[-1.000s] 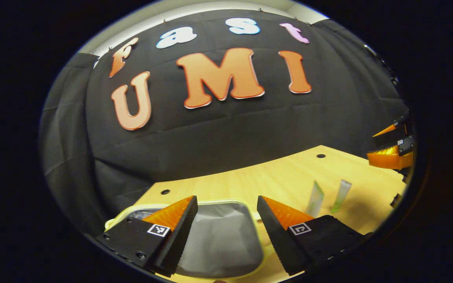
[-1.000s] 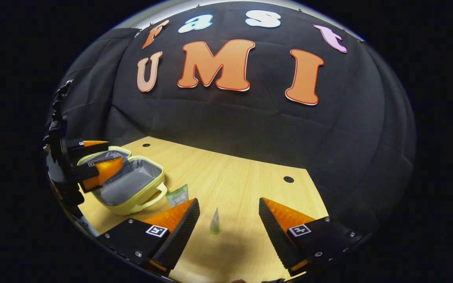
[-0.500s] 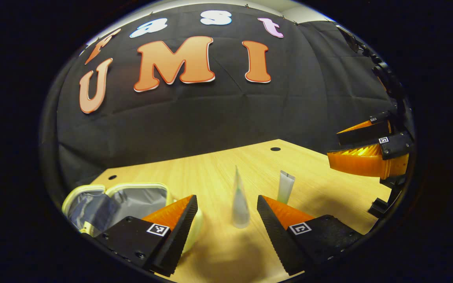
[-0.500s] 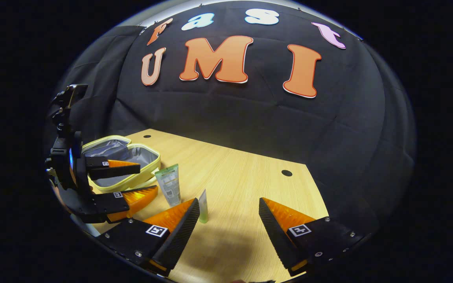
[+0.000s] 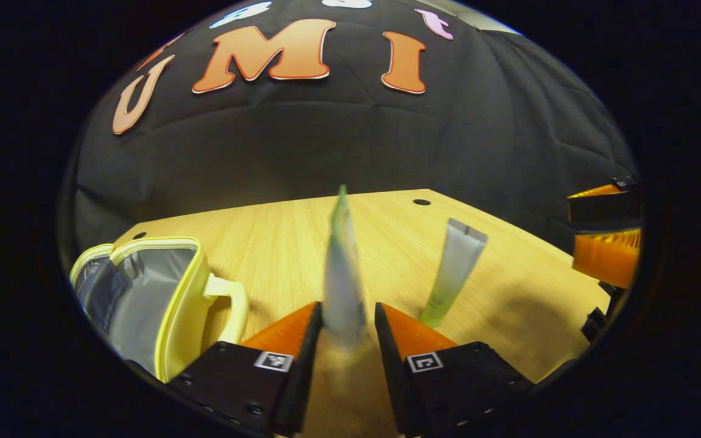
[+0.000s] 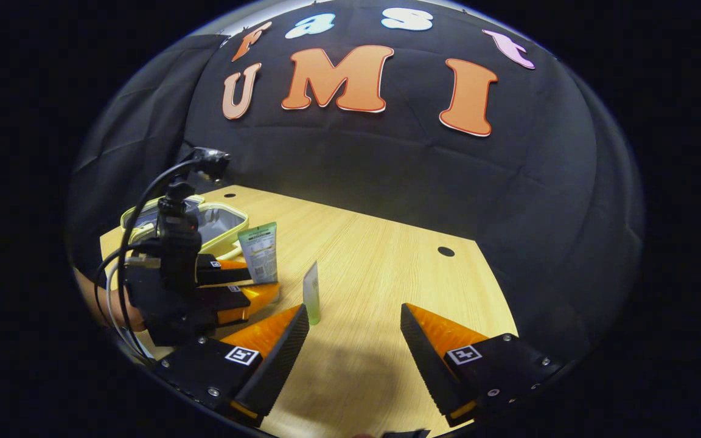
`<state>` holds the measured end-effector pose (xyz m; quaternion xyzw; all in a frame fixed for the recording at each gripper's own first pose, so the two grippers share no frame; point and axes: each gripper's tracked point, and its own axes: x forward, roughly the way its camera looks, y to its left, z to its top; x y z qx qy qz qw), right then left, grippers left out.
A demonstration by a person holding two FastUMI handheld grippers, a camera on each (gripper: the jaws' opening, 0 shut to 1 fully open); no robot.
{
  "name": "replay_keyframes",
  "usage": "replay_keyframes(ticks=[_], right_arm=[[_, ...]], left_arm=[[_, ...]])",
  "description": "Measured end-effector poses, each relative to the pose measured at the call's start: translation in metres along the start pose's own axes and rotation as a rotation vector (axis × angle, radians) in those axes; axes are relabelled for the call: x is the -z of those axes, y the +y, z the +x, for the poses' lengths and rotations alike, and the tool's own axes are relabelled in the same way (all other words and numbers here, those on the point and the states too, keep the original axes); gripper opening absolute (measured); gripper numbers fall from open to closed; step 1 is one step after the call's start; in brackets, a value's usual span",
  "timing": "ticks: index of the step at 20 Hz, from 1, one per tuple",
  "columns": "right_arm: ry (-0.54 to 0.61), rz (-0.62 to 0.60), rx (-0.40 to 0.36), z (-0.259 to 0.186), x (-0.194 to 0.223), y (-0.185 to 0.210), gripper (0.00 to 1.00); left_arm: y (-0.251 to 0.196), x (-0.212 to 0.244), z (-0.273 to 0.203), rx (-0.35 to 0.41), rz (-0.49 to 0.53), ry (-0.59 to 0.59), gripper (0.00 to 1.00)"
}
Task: First open the suitcase, pack the skin care products into it, and then close the suitcase.
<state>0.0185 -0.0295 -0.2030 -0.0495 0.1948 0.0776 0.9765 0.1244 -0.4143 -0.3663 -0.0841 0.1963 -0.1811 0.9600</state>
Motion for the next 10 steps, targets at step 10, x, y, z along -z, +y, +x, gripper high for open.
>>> replay_keyframes(ticks=[10], right_arm=[[0.102,0.041,-0.105,0.035,0.013,0.031,0.97]], left_arm=[[0.043,-0.057,-0.071,-0.101,-0.014,0.015,0.42]])
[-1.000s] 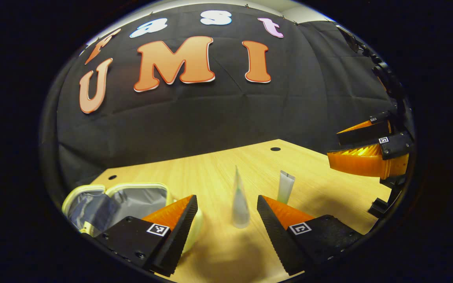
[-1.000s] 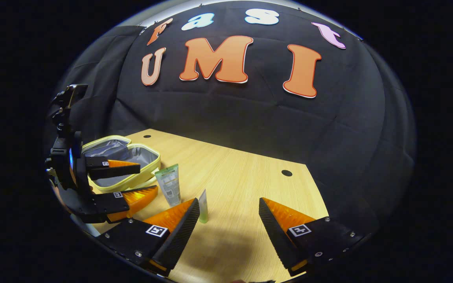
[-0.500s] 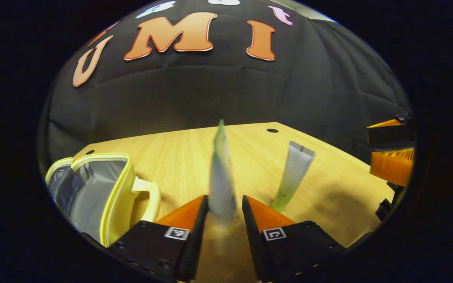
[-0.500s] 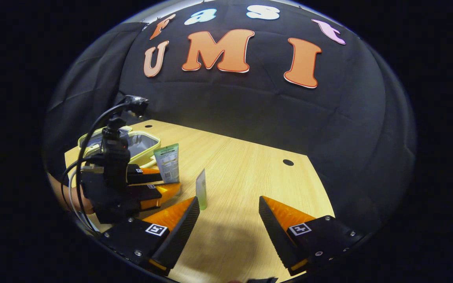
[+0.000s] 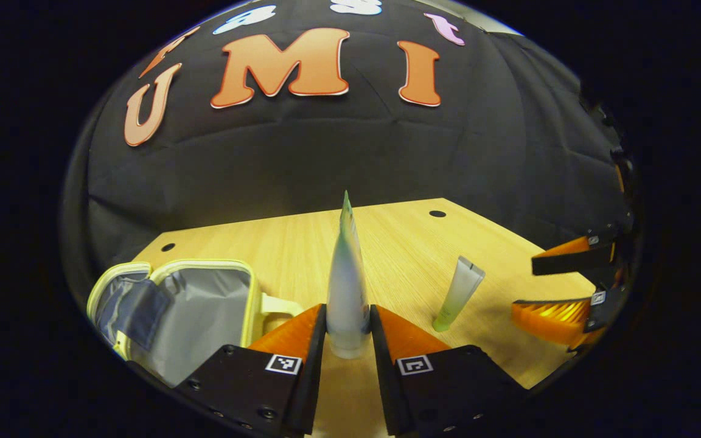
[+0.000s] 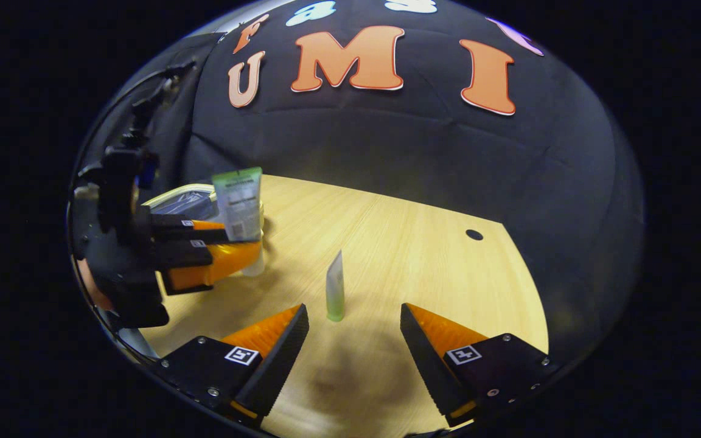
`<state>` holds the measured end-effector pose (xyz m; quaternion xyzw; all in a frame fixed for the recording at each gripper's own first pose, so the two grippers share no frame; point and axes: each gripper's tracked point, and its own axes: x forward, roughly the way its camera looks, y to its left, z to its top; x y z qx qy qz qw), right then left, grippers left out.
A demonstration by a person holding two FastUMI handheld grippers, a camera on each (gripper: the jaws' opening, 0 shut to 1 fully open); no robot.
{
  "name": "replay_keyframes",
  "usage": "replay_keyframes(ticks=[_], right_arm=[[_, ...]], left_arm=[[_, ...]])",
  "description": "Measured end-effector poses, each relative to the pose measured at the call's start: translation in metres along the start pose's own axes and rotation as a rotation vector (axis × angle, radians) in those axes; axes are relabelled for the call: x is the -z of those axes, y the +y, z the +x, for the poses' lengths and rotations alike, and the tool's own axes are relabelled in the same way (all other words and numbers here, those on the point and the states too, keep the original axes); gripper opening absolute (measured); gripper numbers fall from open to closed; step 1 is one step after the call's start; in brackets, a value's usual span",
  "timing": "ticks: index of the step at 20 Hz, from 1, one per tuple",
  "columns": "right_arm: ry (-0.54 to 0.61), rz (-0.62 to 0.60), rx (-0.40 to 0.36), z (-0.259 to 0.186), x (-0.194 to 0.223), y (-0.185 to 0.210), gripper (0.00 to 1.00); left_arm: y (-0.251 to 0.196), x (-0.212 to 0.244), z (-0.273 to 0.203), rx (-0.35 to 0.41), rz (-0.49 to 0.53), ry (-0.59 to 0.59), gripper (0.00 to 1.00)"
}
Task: First open the suitcase, pack the skin care products into it, and then close the suitcase.
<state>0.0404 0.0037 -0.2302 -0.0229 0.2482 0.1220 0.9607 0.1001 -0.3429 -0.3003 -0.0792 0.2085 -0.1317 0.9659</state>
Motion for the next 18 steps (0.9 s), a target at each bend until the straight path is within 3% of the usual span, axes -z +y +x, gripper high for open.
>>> replay_keyframes(ticks=[6,10,13,14,18], right_arm=[[0.073,-0.003,-0.075,0.049,0.014,0.014,0.92],[0.080,-0.014,-0.108,0.078,0.022,0.018,0.70],[0.067,-0.011,-0.121,0.093,0.018,0.022,0.40],[0.076,0.004,-0.139,0.093,0.014,0.027,0.34],[0.062,-0.010,-0.177,0.071,-0.007,0.041,0.32]], left_arm=[[0.052,-0.048,-0.050,-0.124,0.002,-0.053,0.42],[0.084,-0.051,-0.080,-0.236,0.013,-0.065,0.42],[0.103,-0.045,-0.100,-0.307,0.014,-0.061,0.42],[0.110,-0.043,-0.105,-0.327,0.008,-0.055,0.42],[0.134,-0.041,-0.122,-0.376,-0.003,-0.028,0.42]])
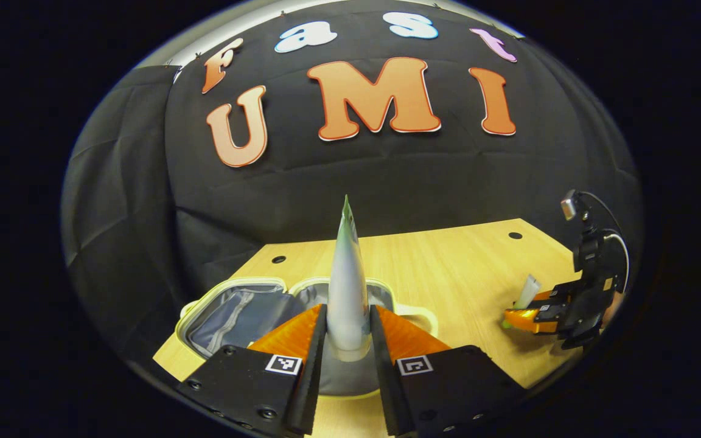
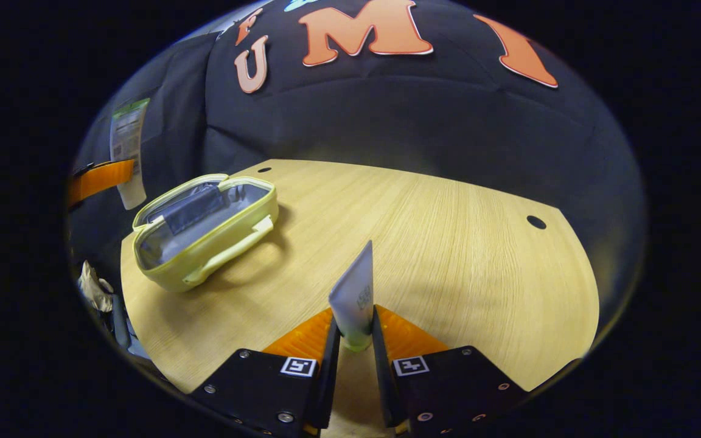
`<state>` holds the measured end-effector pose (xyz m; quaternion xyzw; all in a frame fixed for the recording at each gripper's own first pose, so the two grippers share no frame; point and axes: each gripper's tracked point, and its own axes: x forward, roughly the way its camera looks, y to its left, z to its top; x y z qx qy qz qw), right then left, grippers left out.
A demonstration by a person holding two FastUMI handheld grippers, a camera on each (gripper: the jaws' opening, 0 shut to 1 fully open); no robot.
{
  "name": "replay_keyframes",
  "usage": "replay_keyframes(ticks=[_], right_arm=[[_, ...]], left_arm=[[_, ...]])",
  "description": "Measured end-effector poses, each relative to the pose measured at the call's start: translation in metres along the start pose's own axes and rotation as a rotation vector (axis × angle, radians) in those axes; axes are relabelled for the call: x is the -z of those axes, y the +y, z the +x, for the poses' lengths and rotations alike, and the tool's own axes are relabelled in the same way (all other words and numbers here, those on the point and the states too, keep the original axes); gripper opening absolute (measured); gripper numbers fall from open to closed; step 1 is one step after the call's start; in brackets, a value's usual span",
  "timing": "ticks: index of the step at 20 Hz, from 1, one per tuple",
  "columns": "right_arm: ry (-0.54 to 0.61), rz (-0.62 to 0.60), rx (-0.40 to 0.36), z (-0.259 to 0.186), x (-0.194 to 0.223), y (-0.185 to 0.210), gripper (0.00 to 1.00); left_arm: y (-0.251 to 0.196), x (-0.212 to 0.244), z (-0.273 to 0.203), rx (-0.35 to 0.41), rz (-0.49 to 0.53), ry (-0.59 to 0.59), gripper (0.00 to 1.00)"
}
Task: First open the suitcase, pack the skin care products into it, and then close the suitcase.
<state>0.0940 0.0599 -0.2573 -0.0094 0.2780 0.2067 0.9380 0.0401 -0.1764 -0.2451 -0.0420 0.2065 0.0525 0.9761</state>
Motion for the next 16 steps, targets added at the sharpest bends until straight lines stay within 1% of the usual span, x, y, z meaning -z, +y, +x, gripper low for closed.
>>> replay_keyframes(ticks=[3,4,5,6,7,9,11,12,13,14,15,16], right_arm=[[-0.012,-0.006,-0.015,-0.018,-0.021,0.015,0.32],[-0.022,-0.010,-0.012,-0.024,-0.029,0.020,0.32],[-0.031,-0.012,-0.004,-0.030,-0.037,0.024,0.27],[-0.041,-0.009,0.001,-0.035,-0.045,0.030,0.32],[-0.047,-0.005,0.014,-0.039,-0.052,0.038,0.32],[-0.066,0.008,0.029,-0.044,-0.067,0.056,0.32],[-0.065,0.025,0.038,-0.038,-0.072,0.078,0.32],[-0.037,0.025,0.040,-0.032,-0.066,0.089,0.32],[-0.008,0.034,0.038,-0.027,-0.061,0.101,0.32],[0.000,0.033,0.039,-0.025,-0.061,0.113,0.32],[-0.002,0.036,0.039,-0.025,-0.065,0.124,0.32],[-0.004,0.046,0.033,-0.023,-0.071,0.136,0.27]], left_arm=[[0.019,0.000,0.002,0.003,-0.006,0.015,0.43],[0.025,0.004,0.006,0.007,-0.008,0.029,0.42],[0.031,0.007,0.010,0.018,-0.011,0.039,0.42],[0.036,0.010,0.015,0.036,-0.013,0.048,0.42],[0.041,0.013,0.020,0.056,-0.008,0.060,0.43],[0.056,0.008,0.029,0.085,0.023,0.044,0.42],[0.063,0.015,0.044,0.137,0.043,0.053,0.37],[0.069,0.028,0.059,0.148,0.056,0.086,0.37],[0.080,0.040,0.061,0.143,0.047,0.114,0.37],[0.090,0.051,0.075,0.120,0.040,0.141,0.23],[0.095,0.059,0.087,0.139,0.029,0.154,0.10],[0.101,0.060,0.086,0.151,0.006,0.147,0.09]])
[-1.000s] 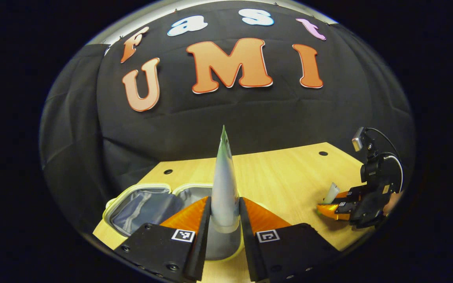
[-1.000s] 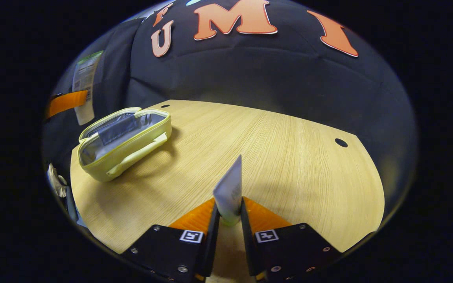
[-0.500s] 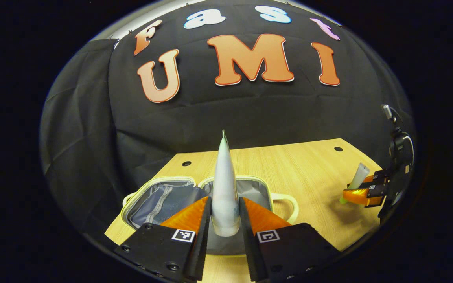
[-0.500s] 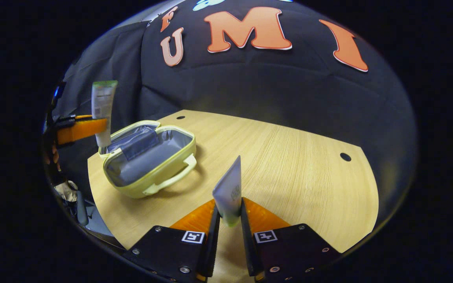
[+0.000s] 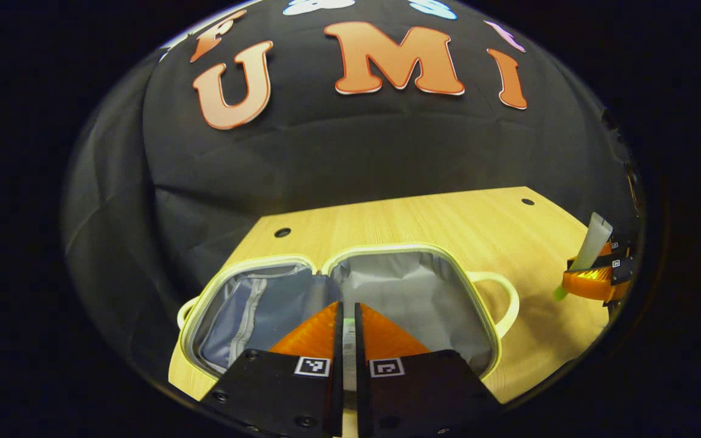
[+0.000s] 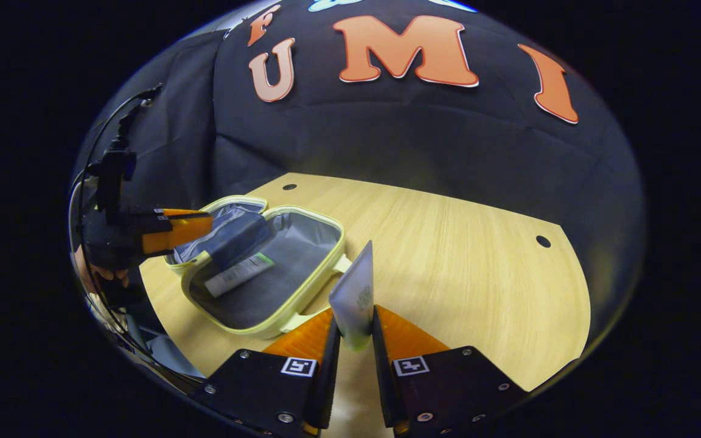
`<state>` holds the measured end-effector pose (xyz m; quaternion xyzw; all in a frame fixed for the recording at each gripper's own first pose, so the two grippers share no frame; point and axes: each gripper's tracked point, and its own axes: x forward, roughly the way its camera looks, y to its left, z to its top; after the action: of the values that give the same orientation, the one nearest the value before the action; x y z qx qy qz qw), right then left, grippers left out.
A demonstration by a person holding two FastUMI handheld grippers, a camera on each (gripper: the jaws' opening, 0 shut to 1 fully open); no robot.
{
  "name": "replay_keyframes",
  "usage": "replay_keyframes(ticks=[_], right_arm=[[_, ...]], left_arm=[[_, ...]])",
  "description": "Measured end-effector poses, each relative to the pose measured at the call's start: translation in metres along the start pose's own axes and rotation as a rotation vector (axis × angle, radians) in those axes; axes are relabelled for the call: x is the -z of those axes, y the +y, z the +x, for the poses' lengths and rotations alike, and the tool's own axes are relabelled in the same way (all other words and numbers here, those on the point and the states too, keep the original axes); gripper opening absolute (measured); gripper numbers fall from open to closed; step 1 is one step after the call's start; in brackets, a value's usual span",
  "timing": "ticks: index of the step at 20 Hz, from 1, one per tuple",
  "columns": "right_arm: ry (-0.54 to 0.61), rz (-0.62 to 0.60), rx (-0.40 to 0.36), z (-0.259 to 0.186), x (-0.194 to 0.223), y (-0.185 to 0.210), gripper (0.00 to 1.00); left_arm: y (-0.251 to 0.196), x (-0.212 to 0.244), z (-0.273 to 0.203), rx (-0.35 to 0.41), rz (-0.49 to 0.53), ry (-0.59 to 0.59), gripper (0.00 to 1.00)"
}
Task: First open the suitcase, pack the skin care products into it, and then close the suitcase.
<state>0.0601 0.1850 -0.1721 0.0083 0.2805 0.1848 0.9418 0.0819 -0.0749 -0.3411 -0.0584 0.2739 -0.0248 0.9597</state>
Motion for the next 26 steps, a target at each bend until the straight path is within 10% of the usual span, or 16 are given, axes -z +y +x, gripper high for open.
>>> replay_keyframes(ticks=[6,17,26], right_arm=[[0.036,0.021,-0.033,0.029,-0.012,0.067,0.32],[0.256,0.056,-0.020,0.094,0.021,0.126,0.32],[0.321,0.113,0.065,0.110,0.027,0.113,0.38]], left_arm=[[0.044,0.011,0.007,0.070,-0.075,0.024,0.05],[0.192,0.026,-0.016,-0.015,-0.224,0.016,0.70],[0.307,0.075,0.007,-0.120,-0.527,0.090,0.85]])
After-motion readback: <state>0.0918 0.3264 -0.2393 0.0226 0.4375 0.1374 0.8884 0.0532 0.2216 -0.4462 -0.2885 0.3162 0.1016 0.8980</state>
